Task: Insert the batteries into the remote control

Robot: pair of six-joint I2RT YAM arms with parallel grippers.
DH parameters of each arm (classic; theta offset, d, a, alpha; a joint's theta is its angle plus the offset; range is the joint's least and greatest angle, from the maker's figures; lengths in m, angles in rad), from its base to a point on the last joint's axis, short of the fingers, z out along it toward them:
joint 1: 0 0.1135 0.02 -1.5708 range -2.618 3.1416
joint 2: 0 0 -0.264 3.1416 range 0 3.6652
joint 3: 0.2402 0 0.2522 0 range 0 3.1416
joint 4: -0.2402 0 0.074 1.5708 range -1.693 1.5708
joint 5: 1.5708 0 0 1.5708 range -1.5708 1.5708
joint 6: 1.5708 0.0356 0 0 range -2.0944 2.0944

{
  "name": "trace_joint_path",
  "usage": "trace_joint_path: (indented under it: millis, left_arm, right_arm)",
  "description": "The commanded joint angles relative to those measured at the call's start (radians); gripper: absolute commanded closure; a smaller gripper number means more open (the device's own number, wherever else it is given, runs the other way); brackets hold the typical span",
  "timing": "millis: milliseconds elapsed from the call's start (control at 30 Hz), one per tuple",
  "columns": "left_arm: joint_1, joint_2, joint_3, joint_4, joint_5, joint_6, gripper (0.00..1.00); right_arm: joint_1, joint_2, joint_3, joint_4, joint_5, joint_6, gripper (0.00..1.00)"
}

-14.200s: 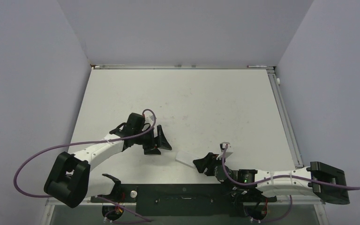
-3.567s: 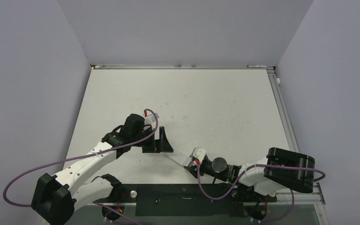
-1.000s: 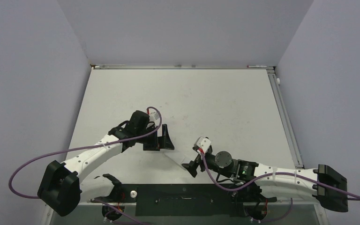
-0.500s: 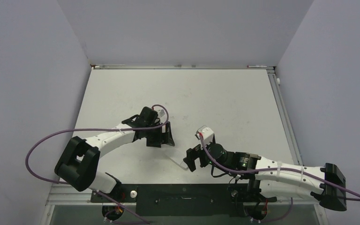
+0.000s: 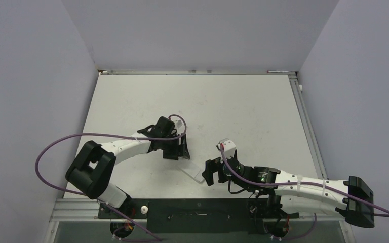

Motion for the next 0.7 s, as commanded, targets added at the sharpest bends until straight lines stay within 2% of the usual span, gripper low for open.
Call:
trace_joint_path:
  millis: [0,267,500,667]
  left_arm:
    - [-0.019,0.012,0.007,0.062,0.006,0.003,0.4]
    - [-0.069,0.017,-0.018,0.064,0.001,-0.013,0.47]
    - [-0.106,-0.002,-0.037,0.046,-0.026,-0.04,0.5]
    - [-0.135,-0.031,-0.06,0.035,-0.043,-0.077,0.53]
  right_arm:
    - [-0.008,-0.021,-0.007,0.017,0.03,0.036,0.06]
    - [-0.011,0.031,0.007,-0.005,0.011,0.084,0.08]
    - [-0.018,0.064,0.012,-0.027,-0.002,0.124,0.11]
    - [-0.022,0.104,0.017,-0.046,-0.021,0.172,0.23]
